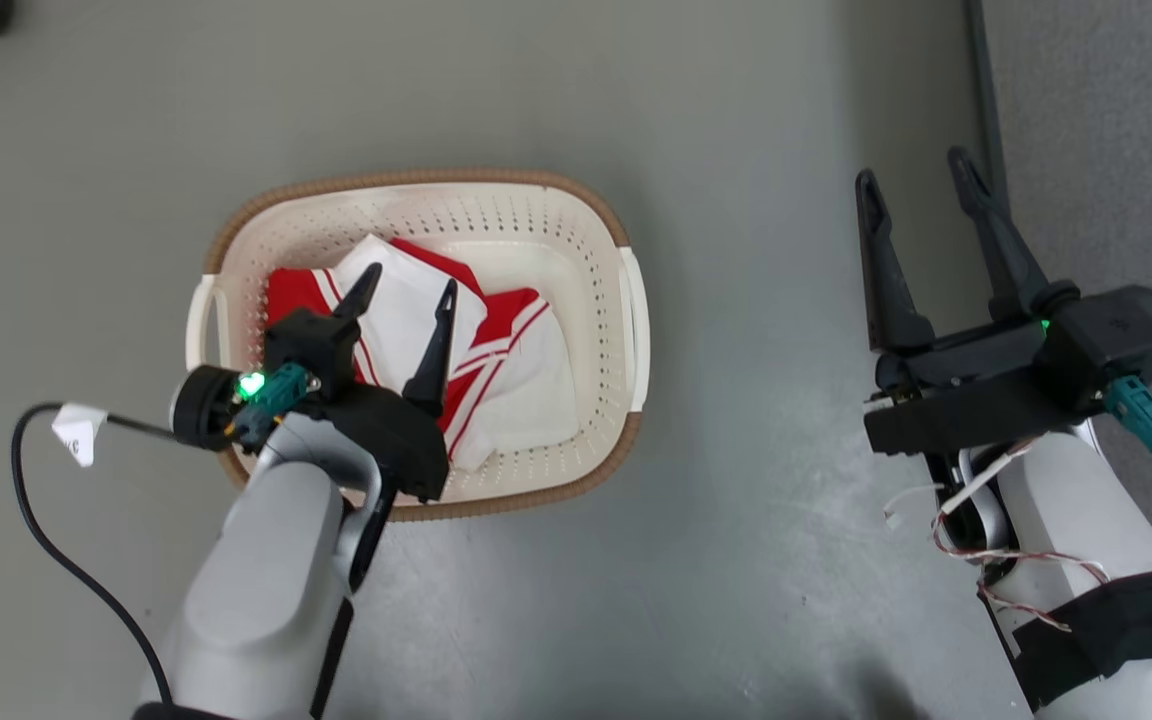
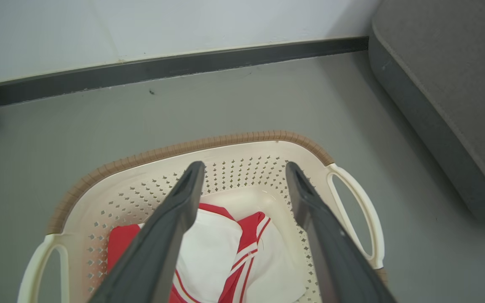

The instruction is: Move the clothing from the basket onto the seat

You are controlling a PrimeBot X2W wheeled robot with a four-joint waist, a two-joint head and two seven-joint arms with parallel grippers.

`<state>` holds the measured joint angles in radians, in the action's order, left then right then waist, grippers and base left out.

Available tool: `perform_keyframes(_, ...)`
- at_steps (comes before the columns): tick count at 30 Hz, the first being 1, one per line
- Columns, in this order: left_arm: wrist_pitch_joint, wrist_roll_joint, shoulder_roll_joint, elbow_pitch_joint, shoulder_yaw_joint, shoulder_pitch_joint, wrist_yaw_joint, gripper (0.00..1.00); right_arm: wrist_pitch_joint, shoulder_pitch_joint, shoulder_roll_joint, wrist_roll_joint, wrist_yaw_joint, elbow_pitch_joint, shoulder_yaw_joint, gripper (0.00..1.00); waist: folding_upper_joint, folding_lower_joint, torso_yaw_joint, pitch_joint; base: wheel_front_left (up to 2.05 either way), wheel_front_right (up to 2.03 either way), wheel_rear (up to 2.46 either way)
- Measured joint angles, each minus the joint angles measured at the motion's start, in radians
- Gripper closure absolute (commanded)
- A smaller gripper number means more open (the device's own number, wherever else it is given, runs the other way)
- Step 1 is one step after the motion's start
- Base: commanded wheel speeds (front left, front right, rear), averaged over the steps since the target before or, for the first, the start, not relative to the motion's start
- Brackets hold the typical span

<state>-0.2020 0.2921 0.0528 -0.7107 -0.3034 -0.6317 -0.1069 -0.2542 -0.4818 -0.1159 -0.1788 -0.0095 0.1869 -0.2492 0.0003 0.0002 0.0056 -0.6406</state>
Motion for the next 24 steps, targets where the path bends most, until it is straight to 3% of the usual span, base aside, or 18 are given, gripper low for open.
perform_keyframes(11,0.106,-0.137,0.082,-0.174,-0.063,-0.167,0.043,0.00,-0.002,-0.047,0.008,0.003,-0.003,-0.005,-0.008,0.00,-0.0001,-0.0001,-0.027,-0.144,0.00,0.00,0.00)
perform_keyframes(24,0.200,-0.184,0.093,-0.347,-0.085,-0.229,0.117,0.00,-0.002,-0.070,0.022,0.003,-0.008,0.025,-0.016,0.00,-0.0002,-0.0002,-0.036,-0.218,0.00,0.00,0.00)
